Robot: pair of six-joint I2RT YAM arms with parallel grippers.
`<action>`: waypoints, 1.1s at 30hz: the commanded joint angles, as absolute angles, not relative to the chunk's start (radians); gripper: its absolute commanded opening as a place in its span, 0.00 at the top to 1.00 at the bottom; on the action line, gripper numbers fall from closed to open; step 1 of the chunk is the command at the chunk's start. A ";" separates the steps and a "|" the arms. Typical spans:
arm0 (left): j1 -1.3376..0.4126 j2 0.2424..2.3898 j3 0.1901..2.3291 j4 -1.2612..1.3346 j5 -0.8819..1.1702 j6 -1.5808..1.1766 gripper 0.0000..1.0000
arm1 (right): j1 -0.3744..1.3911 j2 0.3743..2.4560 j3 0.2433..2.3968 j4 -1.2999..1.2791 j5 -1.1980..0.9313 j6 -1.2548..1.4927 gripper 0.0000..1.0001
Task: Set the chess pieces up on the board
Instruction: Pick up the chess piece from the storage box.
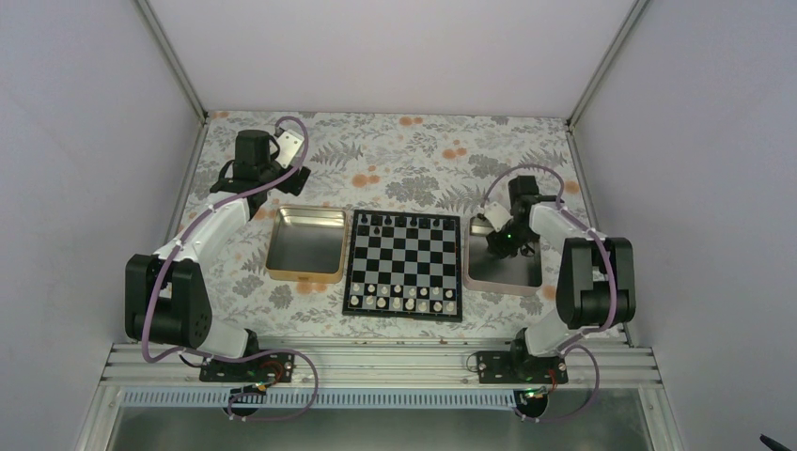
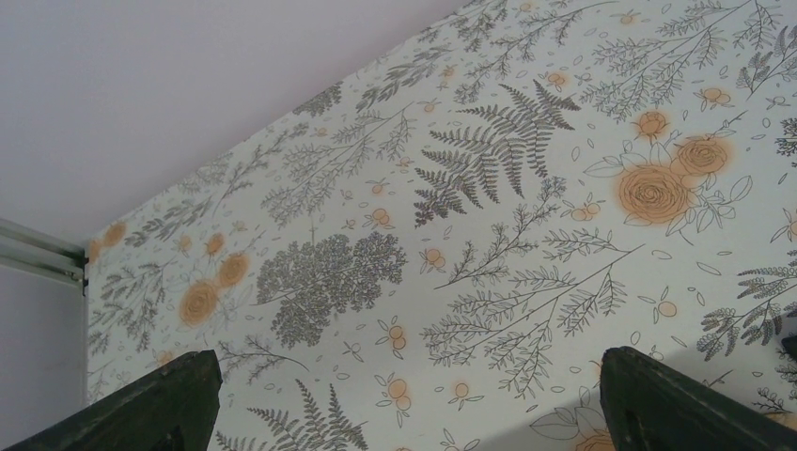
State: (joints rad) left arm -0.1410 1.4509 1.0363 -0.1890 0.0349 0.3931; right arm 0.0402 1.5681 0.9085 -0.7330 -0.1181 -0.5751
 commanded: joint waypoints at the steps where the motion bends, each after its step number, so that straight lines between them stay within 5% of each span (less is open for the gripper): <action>1: -0.144 1.445 1.049 -0.168 0.029 0.399 0.00 | 0.052 1.605 0.952 -0.679 -0.115 -0.595 0.68; 11: -0.144 1.446 1.046 -0.168 0.025 0.402 0.00 | 0.053 1.655 0.994 -0.675 -0.154 -0.604 0.70; 21: -0.144 1.443 1.046 -0.172 0.027 0.403 0.00 | 0.056 1.646 1.004 -0.697 -0.166 -0.605 0.90; 33: -0.144 1.435 1.045 -0.168 0.028 0.402 0.00 | 0.218 1.558 1.229 -0.882 -0.142 -0.555 0.91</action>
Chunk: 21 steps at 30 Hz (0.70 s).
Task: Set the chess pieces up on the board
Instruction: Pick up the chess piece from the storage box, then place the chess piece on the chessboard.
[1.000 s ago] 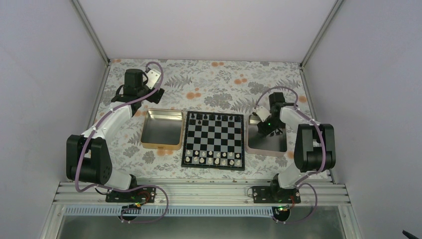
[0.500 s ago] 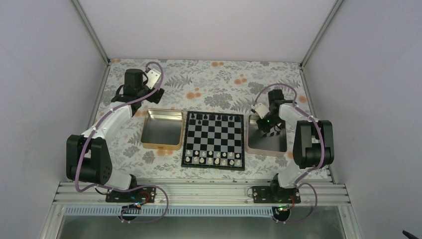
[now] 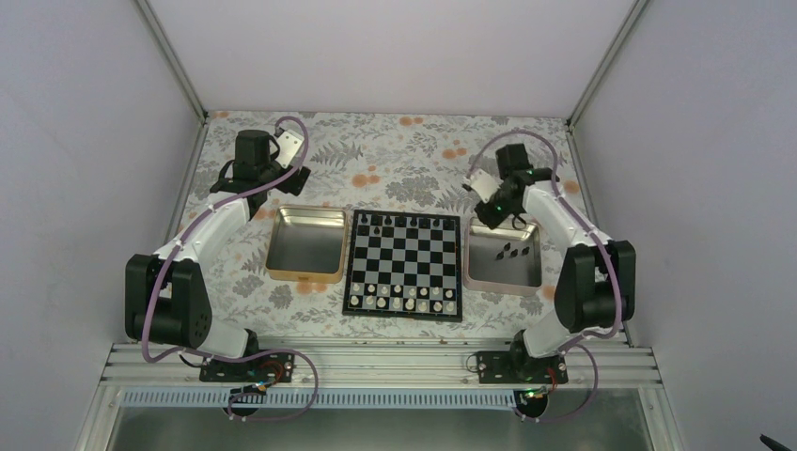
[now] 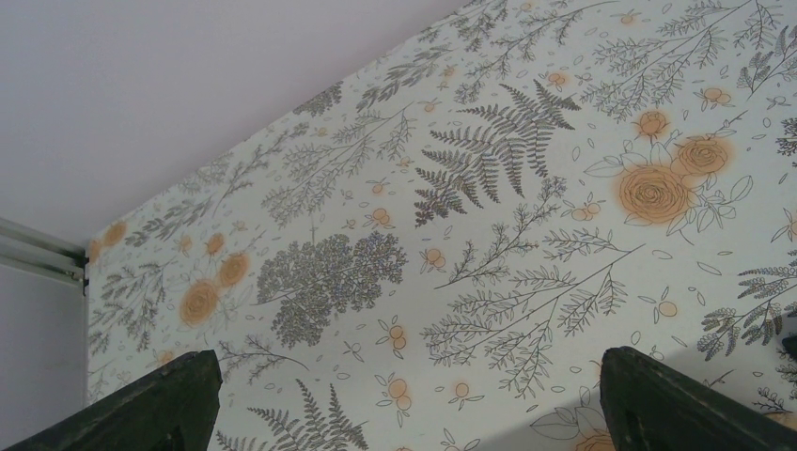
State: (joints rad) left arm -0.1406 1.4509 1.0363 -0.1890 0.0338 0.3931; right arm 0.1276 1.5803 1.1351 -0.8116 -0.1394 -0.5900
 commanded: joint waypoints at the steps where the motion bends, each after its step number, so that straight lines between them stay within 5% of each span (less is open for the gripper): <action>1: -0.144 1.433 1.042 -0.167 0.027 0.402 0.00 | 0.244 1.568 1.255 -0.896 -0.146 -0.549 0.91; 21: -0.144 1.434 1.044 -0.166 0.032 0.399 0.00 | 0.594 1.861 1.410 -0.767 -0.266 -0.580 0.89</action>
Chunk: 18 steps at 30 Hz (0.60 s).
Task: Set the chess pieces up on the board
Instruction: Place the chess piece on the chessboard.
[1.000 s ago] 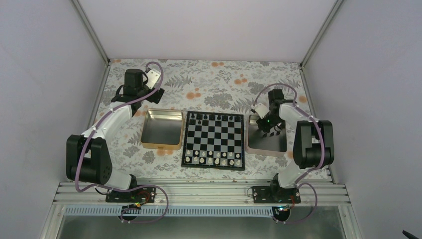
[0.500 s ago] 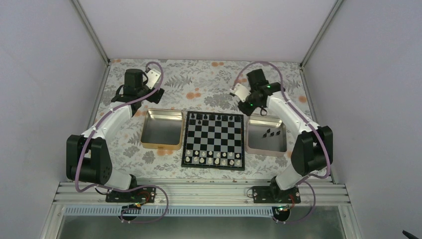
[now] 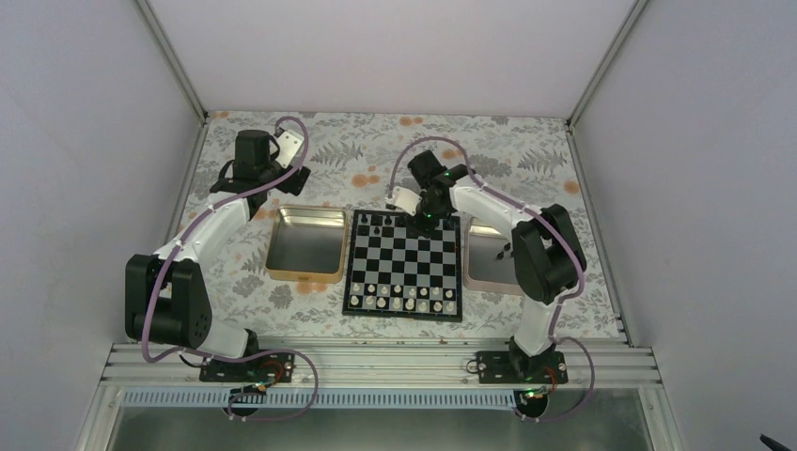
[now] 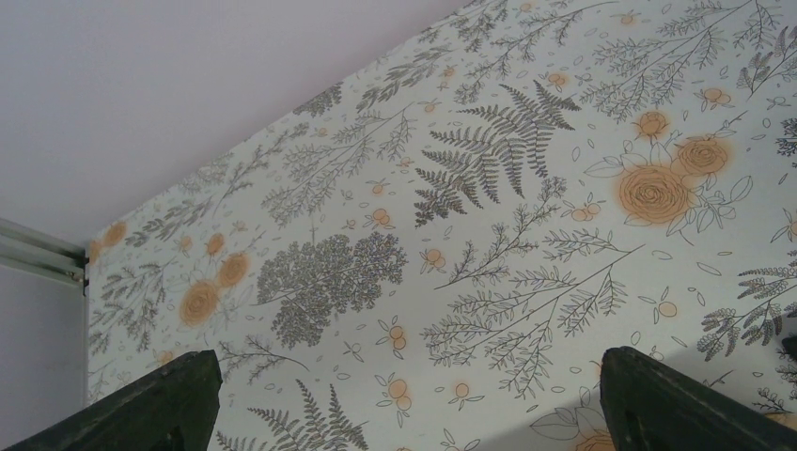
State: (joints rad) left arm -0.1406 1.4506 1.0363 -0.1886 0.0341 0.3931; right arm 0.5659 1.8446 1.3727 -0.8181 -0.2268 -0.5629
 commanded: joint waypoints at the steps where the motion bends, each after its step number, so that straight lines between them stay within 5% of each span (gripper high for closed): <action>1: -0.145 1.434 1.045 -0.166 0.032 0.399 0.00 | 0.600 1.868 1.412 -0.761 -0.267 -0.582 0.89; 18: -0.146 1.435 1.043 -0.162 0.031 0.399 0.00 | 0.645 1.956 1.451 -0.728 -0.250 -0.586 0.87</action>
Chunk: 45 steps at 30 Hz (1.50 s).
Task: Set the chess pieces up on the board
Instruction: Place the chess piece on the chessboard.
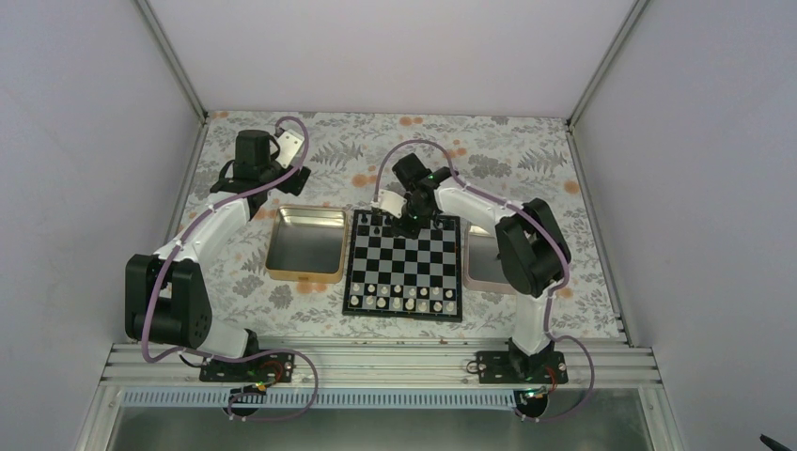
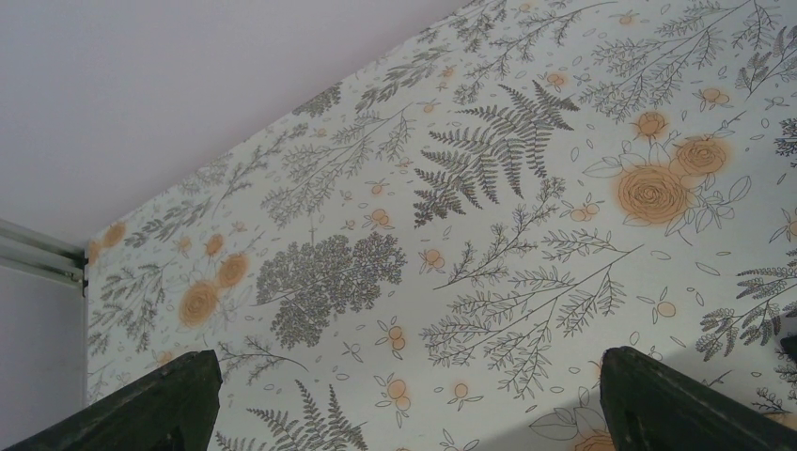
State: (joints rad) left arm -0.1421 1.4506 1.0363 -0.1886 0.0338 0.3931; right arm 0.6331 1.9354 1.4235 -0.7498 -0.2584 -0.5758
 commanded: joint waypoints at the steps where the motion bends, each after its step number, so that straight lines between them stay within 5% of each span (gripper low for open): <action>1: -0.145 1.436 1.043 -0.164 0.033 0.399 0.00 | 0.644 1.960 1.449 -0.727 -0.243 -0.585 0.87; 45: -0.146 1.435 1.038 -0.167 0.051 0.400 0.00 | 0.641 1.996 1.481 -0.759 -0.195 -0.580 0.83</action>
